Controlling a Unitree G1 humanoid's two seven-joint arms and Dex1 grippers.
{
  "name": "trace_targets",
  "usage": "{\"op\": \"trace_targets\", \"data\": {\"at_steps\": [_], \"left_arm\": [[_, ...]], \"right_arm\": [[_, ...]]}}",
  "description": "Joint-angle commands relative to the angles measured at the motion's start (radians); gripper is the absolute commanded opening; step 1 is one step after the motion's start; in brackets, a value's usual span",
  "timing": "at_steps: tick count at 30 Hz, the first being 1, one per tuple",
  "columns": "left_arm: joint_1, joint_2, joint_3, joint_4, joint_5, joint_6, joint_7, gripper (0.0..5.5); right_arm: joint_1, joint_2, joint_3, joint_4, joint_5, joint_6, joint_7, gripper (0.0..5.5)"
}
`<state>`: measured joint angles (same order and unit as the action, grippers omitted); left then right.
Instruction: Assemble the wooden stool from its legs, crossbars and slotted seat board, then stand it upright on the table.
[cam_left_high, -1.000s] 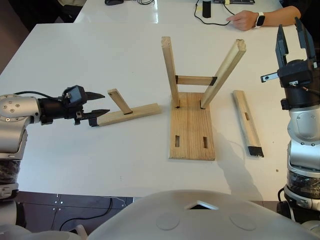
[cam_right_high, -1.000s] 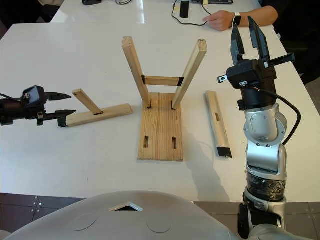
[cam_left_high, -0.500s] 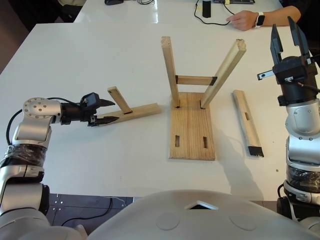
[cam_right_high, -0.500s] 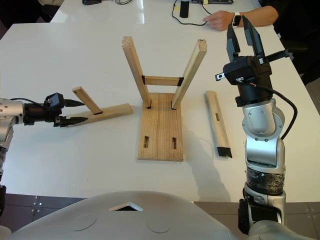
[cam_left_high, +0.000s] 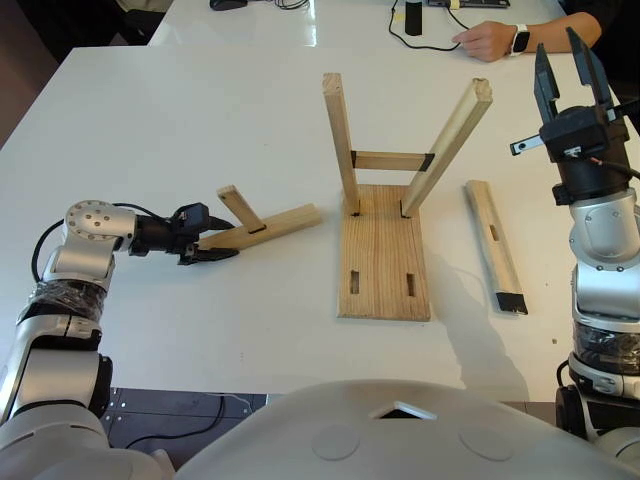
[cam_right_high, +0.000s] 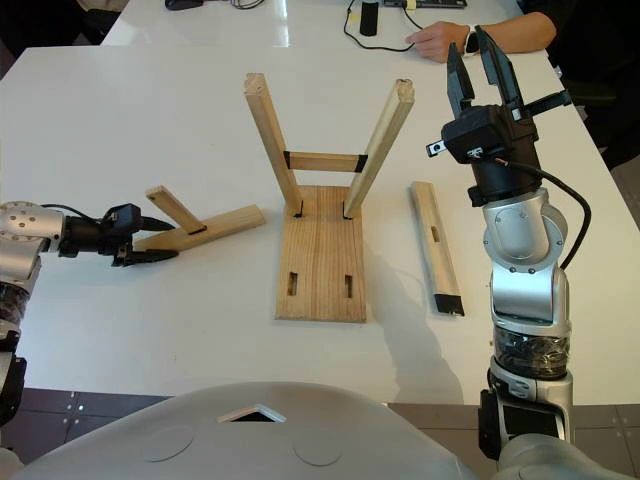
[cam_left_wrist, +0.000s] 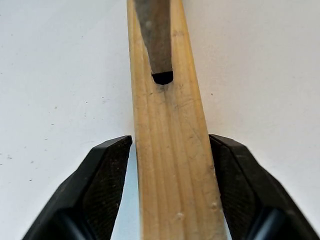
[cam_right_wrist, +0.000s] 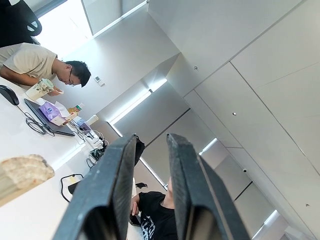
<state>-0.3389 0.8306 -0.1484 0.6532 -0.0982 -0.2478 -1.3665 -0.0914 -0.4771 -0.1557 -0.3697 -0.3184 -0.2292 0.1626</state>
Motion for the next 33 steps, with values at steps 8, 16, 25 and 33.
{"op": "trace_targets", "data": {"at_steps": [8, 16, 25, 33], "left_arm": [[0.004, -0.016, 0.092, -0.022, -0.084, 0.078, 0.02, 2.04], [-0.073, -0.014, 0.369, -0.393, -0.444, 0.466, 0.14, 2.04], [-0.19, -0.083, 0.418, -0.901, -0.862, 0.792, 0.364, 2.04], [-0.167, -0.156, 0.308, -1.101, -1.04, 0.932, 0.405, 2.04]], "right_arm": [[-0.041, -0.024, -0.025, 0.012, 0.042, 0.012, 0.022, 1.13], [-0.201, -0.013, -0.238, 0.024, 0.663, 0.397, 0.131, 1.13], [-0.215, -0.119, -0.216, -0.161, 1.299, 0.798, 0.347, 1.53], [-0.242, -0.173, -0.084, -0.231, 1.406, 0.901, 0.43, 2.05]]}}
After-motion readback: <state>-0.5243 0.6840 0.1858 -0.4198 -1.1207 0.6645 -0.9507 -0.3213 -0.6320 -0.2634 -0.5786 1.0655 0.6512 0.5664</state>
